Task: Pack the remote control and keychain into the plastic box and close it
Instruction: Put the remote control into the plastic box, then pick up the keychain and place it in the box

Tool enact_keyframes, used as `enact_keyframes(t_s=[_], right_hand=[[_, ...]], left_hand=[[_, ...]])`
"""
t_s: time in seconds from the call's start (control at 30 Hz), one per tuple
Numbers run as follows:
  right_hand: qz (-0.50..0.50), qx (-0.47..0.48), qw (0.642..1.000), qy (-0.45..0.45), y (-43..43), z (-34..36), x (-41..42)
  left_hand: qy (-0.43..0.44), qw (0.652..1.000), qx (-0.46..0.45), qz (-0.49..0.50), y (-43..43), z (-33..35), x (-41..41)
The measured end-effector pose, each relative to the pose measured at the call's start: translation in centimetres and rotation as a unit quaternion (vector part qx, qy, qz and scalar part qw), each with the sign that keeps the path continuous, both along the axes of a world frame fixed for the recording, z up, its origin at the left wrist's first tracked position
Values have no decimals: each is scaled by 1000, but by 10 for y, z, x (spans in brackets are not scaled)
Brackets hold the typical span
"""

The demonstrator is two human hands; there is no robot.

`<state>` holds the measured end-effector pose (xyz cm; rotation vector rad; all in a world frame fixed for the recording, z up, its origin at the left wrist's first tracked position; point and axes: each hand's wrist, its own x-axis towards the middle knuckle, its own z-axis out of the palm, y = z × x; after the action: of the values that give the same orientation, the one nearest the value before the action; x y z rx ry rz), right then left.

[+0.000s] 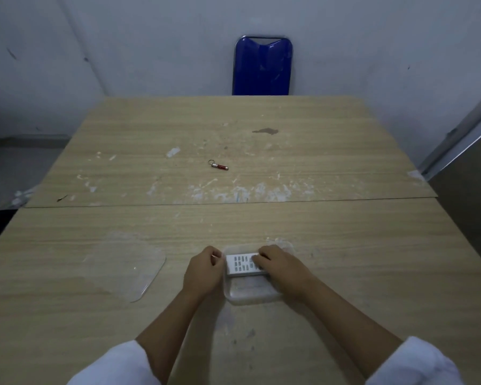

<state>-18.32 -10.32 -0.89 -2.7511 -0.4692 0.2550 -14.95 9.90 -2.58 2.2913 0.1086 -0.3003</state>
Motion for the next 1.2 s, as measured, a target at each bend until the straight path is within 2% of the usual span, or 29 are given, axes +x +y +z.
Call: enact_keyframes(t_s=[0.07, 0.13, 0.23, 0.33, 0.4, 0.5, 0.6, 0.77, 0.9, 1.2], right_hand=[[38, -22, 998, -36, -1, 6, 3], [35, -15, 995, -96, -3, 11, 11], [-73, 28, 985, -155, -3, 9, 36], [-188, 78, 969, -136, -10, 2, 69], [-232, 79, 966, -85, -19, -4, 88], [-237, 23, 971, -15, -37, -21, 115], [-248, -5, 969, 16, -53, -36, 130], [-241, -11, 970, -17, -62, -64, 139], [-235, -17, 969, -71, -64, -77, 135], [-240, -26, 967, -86, -64, -81, 137]], left_hand=[[-4, 1000, 5, 1, 1, -2, 4], [-14, 1000, -3, 13, 2, -2, 11], [-44, 999, -3, 31, 3, -5, 31], [-64, 998, 14, 14, 3, -5, 60], [-77, 997, 30, 0, 2, -3, 82], [-92, 994, 51, 0, -1, -3, 126], [-113, 992, 62, -6, -7, 0, 167], [-175, 975, 119, -75, -22, -8, 233], [-162, 969, 158, -101, -28, -16, 266], [-195, 953, 182, -142, -23, -21, 279]])
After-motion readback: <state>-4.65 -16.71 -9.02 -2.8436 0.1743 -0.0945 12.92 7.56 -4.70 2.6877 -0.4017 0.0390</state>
